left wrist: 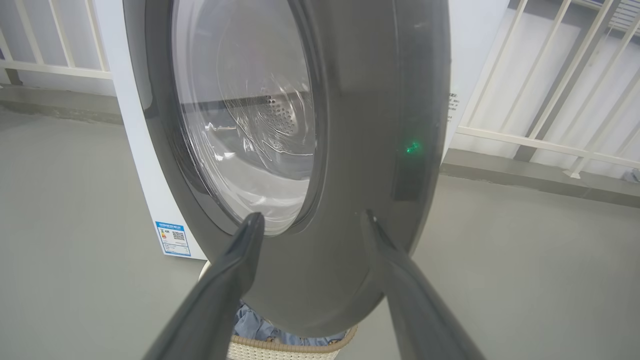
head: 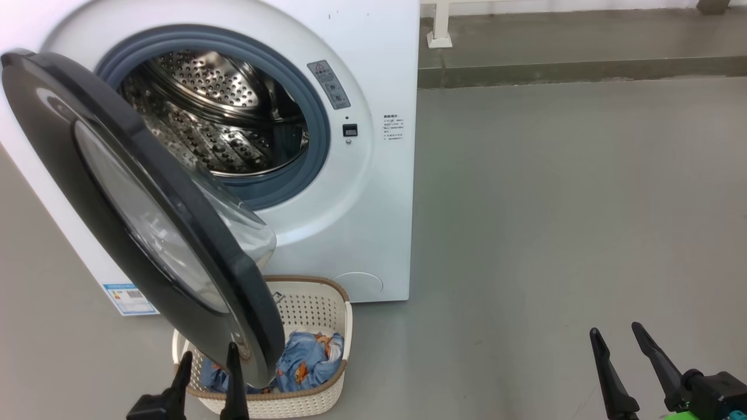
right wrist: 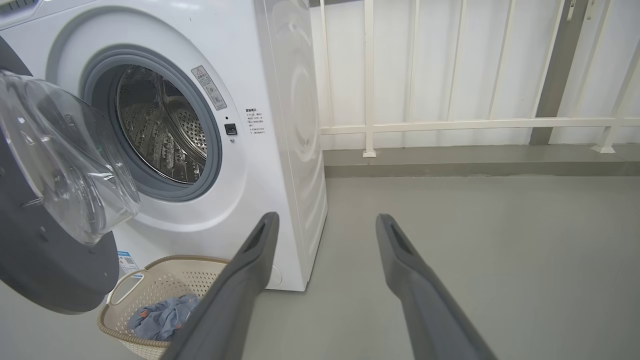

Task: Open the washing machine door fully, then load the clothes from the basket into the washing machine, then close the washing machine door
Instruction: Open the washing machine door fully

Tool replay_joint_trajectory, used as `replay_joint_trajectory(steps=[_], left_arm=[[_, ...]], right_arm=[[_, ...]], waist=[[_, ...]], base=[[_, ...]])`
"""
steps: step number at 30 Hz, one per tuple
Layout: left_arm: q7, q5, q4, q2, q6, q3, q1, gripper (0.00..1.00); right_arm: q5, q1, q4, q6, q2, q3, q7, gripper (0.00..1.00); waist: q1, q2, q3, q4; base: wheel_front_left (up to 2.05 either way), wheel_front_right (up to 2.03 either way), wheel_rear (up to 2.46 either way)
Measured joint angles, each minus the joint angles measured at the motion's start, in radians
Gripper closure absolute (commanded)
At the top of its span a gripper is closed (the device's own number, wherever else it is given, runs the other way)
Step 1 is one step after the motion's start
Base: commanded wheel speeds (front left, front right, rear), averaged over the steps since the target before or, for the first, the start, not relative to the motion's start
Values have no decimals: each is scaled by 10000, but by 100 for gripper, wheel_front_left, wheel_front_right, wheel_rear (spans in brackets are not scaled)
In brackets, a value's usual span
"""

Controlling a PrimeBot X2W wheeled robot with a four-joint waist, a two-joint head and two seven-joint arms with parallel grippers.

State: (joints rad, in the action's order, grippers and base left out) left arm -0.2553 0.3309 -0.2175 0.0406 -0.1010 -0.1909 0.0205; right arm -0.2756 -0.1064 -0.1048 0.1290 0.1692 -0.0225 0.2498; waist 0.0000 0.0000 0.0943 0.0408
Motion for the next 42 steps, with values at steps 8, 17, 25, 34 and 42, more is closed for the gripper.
replay_joint_trajectory(steps=[8, 17, 25, 34, 42], left_arm=[[0, 13, -2, 2, -2, -35, 4, 0], [0, 13, -2, 2, -2, -52, 8, 0], [0, 13, -2, 2, 0, -54, 8, 0], [0, 13, -2, 2, 0, -48, 8, 0], [0, 13, 56, 2, 4, 12, 12, 100]], right_arm=[[2, 0, -10, 0, 4, -4, 0, 0], [29, 0, -10, 0, -6, -6, 0, 0], [29, 1, -10, 0, -42, -54, 0, 0], [31, 2, -12, 0, -79, -63, 0, 0], [31, 2, -27, 0, -92, -63, 0, 0]], waist=[[0, 0, -8, 49], [0, 0, -15, 44], [0, 0, -49, 50], [0, 0, -79, 93], [0, 0, -60, 105]], base=[[0, 0, 0], [0, 0, 0], [0, 0, 0], [0, 0, 0], [0, 0, 0]])
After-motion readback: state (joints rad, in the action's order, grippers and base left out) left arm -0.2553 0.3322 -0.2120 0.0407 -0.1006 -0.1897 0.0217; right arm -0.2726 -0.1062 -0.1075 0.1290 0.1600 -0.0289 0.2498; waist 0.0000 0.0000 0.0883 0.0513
